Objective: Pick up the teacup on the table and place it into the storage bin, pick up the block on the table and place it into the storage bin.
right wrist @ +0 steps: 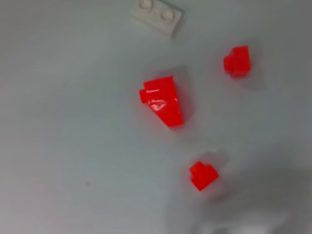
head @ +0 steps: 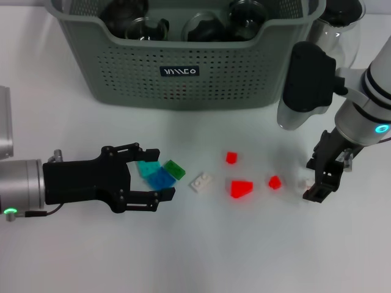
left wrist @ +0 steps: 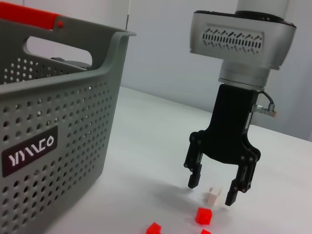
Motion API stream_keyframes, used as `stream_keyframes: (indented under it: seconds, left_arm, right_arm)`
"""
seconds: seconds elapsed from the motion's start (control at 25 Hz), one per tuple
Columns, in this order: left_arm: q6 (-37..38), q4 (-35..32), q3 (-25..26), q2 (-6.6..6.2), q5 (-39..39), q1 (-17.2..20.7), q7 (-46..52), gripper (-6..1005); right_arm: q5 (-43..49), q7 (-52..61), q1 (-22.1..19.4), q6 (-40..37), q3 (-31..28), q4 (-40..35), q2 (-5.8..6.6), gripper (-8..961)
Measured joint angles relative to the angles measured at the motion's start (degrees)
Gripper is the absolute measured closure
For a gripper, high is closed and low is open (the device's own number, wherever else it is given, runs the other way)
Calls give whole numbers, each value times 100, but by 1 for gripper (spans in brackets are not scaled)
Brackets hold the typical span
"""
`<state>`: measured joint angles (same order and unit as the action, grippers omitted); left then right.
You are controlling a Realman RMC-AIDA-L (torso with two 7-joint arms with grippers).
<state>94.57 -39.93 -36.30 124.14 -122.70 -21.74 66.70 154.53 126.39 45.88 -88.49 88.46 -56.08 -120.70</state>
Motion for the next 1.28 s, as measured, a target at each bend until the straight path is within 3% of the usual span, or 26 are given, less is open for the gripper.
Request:
stream_keyframes:
  seconds: [0.4,0.64,0.76,1.0,1.28]
  left_arm:
    - [-24,5,0,-4,3,-2,0,141]
    - [-38,3,0,-4,-5,1,0,141]
    - [-38,3,0,-4,-3,3,0,141]
    - [-38,3,0,-4,-2,3,0,141]
    - [-35,-8,0,-4,-5,3,0,141]
  right_arm:
    - [1,5,-27,41,133,-34,-14,336]
    - [3,21,-26,56,217,-44,-8,570]
    - [6,37,-27,58,229,-45,5,748]
    - [2,60,-92,-68,152,-414,17,775]
    - [-198,-5,23,-502,-346,-1207,45,773]
